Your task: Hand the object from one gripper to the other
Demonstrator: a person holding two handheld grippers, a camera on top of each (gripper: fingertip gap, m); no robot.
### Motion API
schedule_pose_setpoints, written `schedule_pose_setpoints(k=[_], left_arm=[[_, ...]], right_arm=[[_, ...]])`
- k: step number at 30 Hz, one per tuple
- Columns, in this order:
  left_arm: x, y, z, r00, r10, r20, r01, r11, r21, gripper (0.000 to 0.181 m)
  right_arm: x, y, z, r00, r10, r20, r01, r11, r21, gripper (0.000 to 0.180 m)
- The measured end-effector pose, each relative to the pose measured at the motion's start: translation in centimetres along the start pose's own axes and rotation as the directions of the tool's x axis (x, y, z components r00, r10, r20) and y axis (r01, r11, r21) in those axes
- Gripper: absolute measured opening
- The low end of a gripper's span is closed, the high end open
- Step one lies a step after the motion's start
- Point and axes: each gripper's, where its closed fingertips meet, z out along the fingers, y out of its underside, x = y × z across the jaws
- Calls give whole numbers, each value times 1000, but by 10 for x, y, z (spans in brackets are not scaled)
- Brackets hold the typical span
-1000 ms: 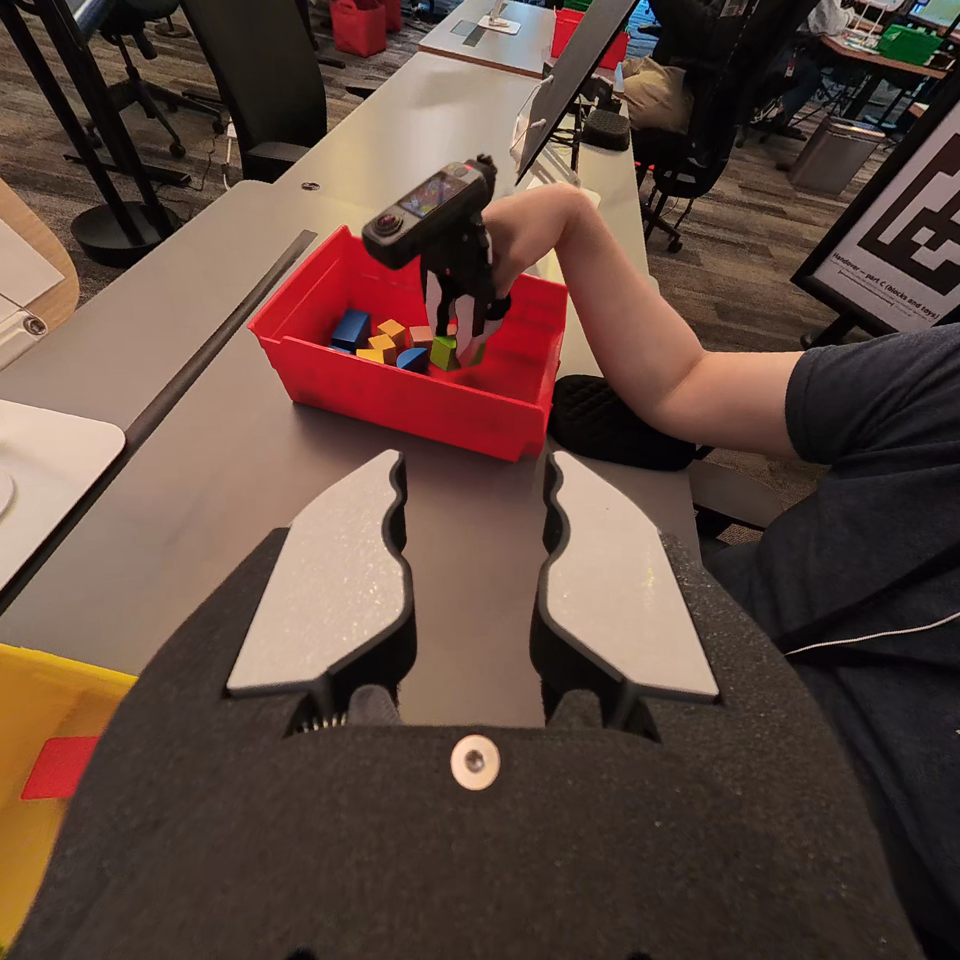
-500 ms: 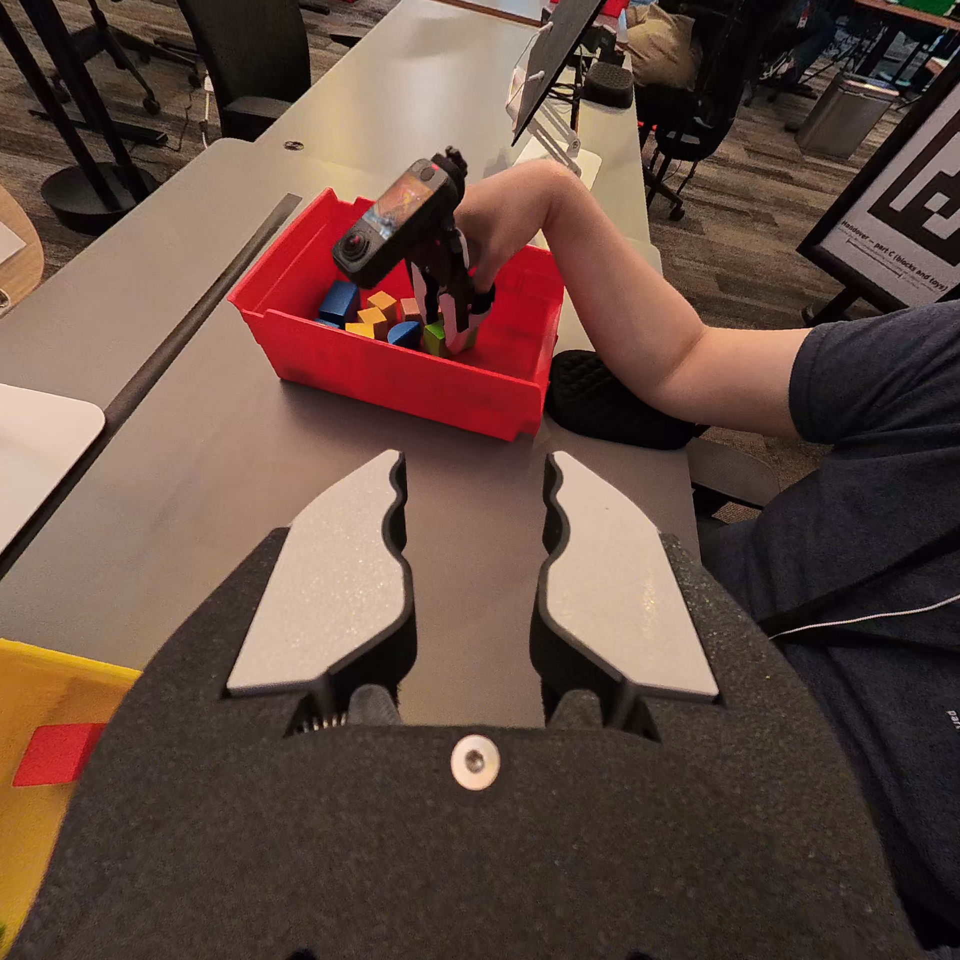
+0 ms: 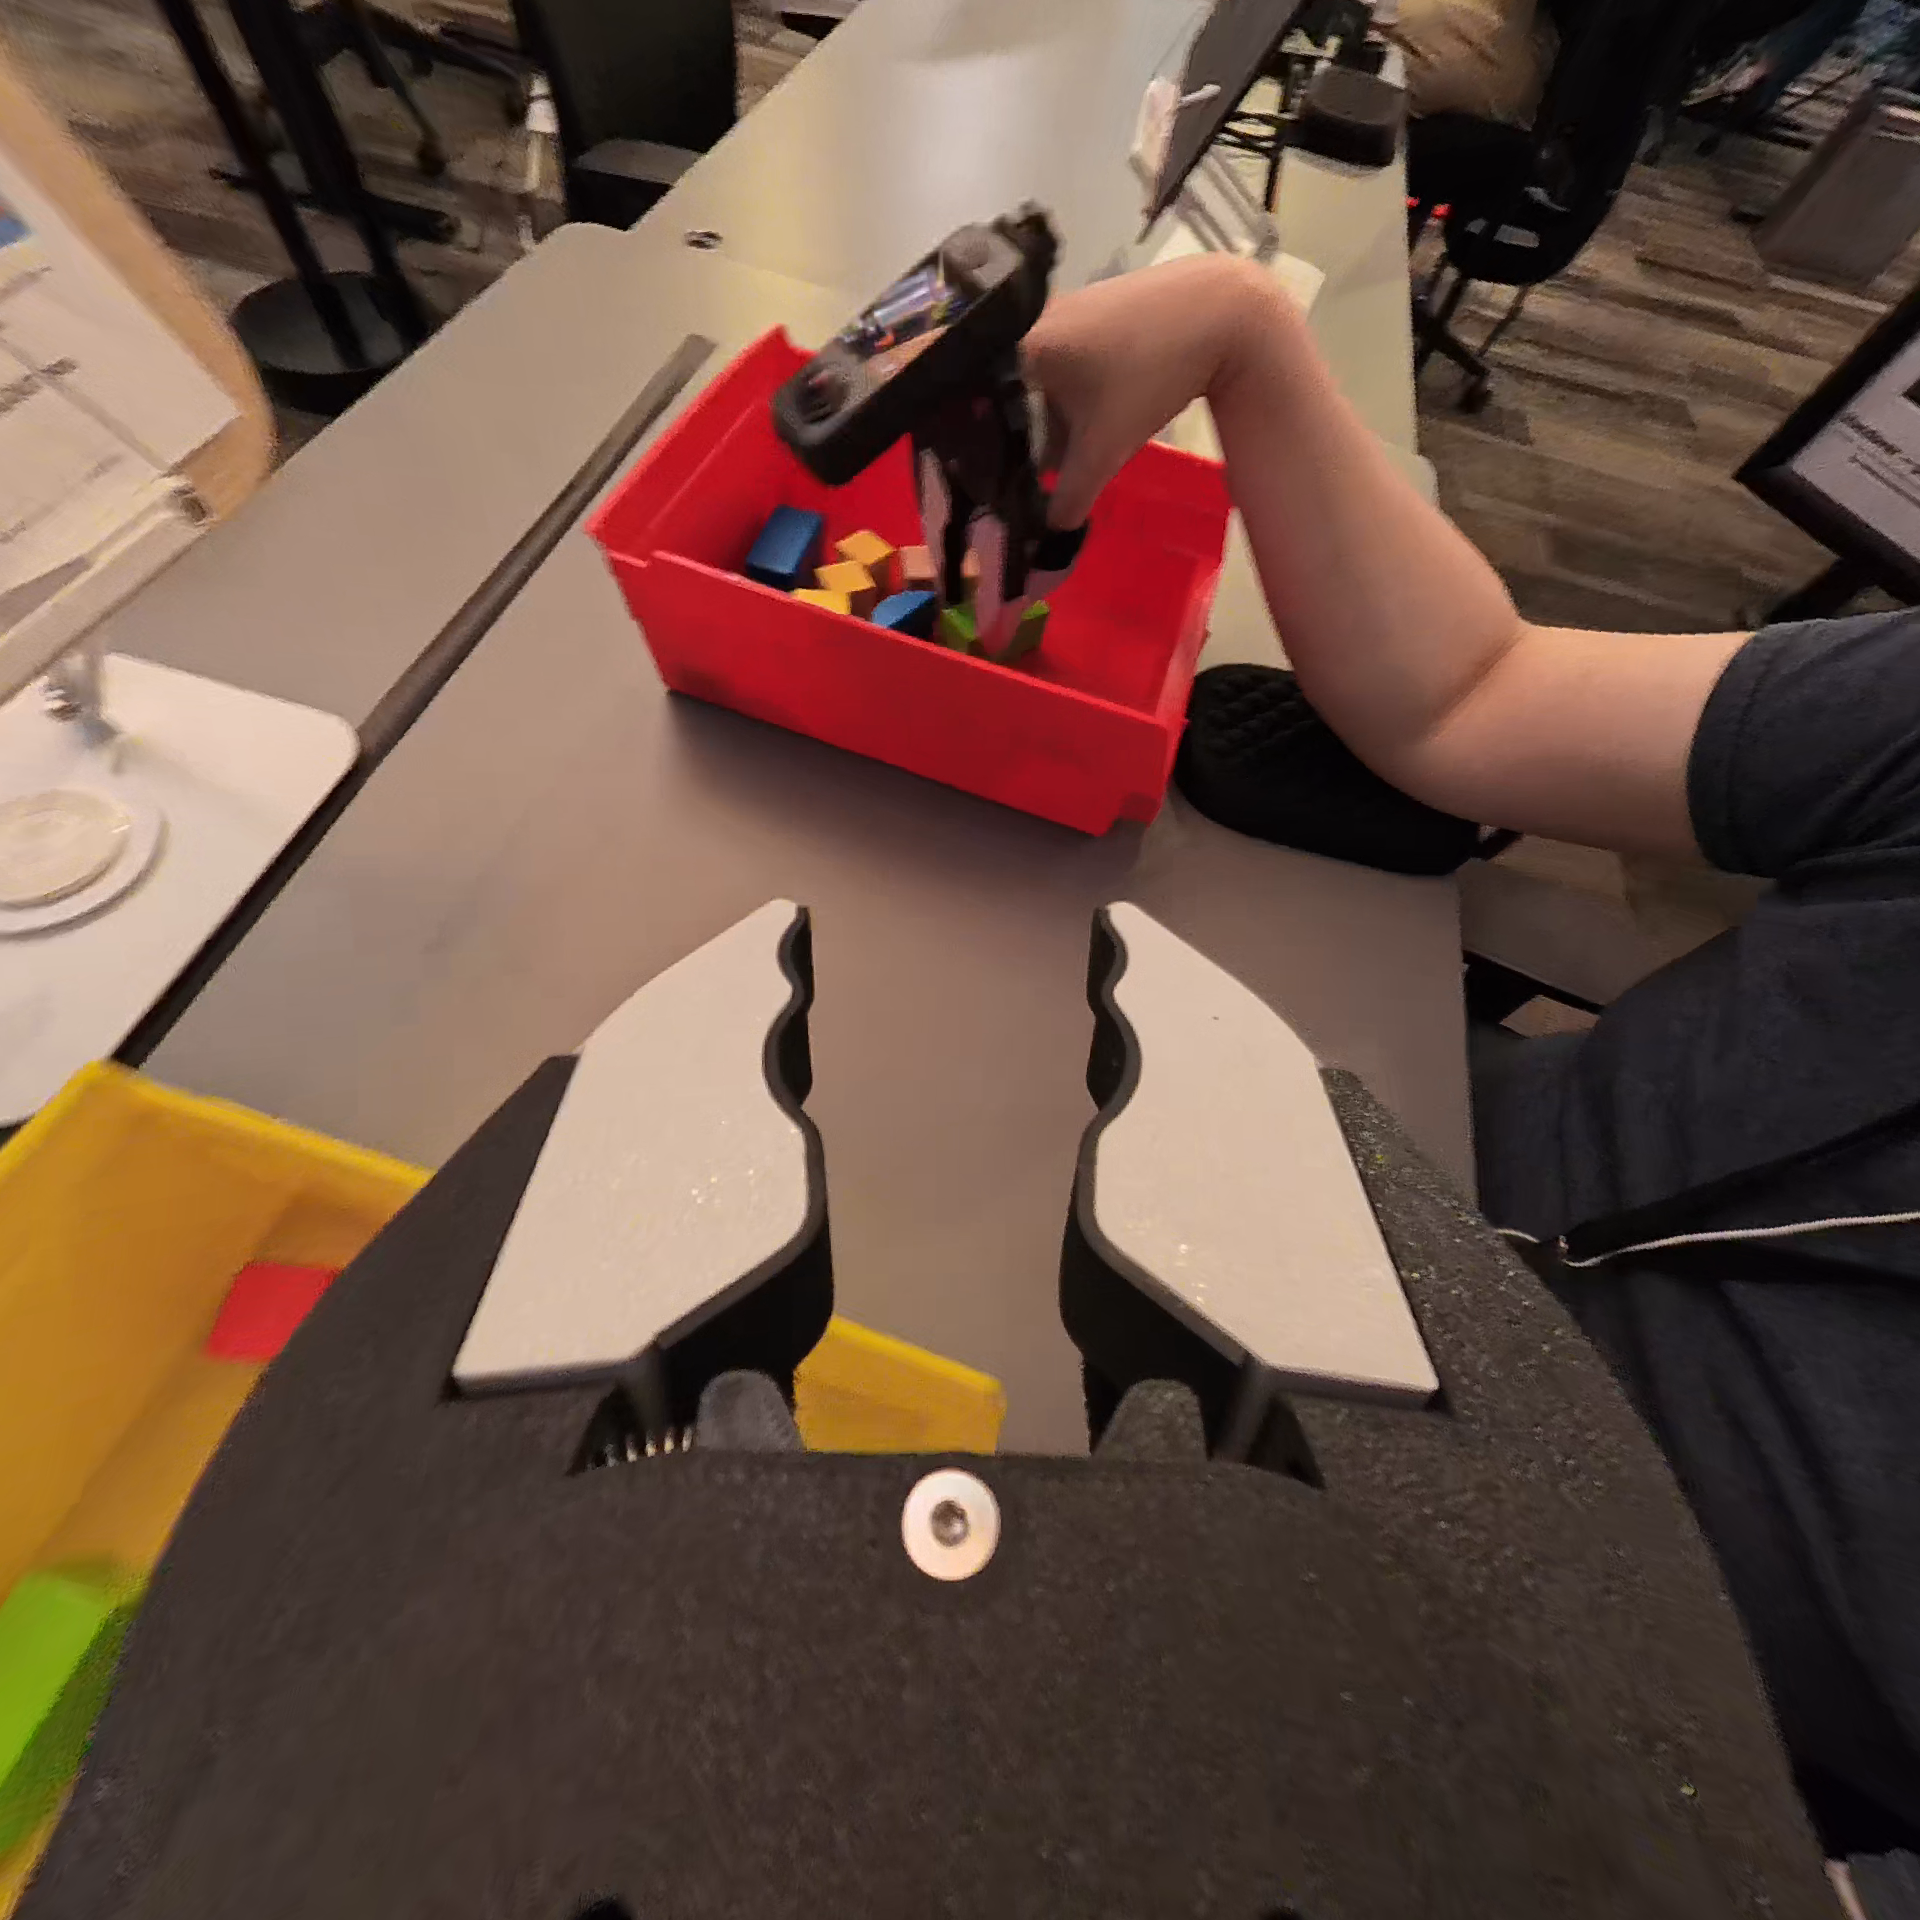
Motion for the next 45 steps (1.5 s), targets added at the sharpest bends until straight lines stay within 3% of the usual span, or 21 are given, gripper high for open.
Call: schedule_pose_setpoints(k=[6,11,14,17,22,38,45], left_arm=[[-77,46,-41,929,-49,366,105,985,-135,51],[-145,104,-51,824,-154,545,312,926,-211,51],[-164,120,-25,820,-286,496,410,898,-159,47],[-175,136,-2,755,-462,465,567,816,-111,47],[-188,165,20,653,-529,541,682,722,-116,48],[-200,201,25,601,-362,712,697,674,-245,39],[-199,208,30,631,-354,690,689,664,-290,33]], right_arm=[[10,-6,-36,991,-2,-134,19,992,127,37],[14,-11,-68,972,5,-235,56,966,252,36],[14,-9,-84,961,15,-277,71,952,298,36],[14,-3,-96,949,37,-313,69,945,319,36],[9,4,-111,934,57,-354,71,938,338,36],[4,9,-109,927,40,-372,75,954,291,36],[2,8,-107,930,29,-367,82,955,284,36]])
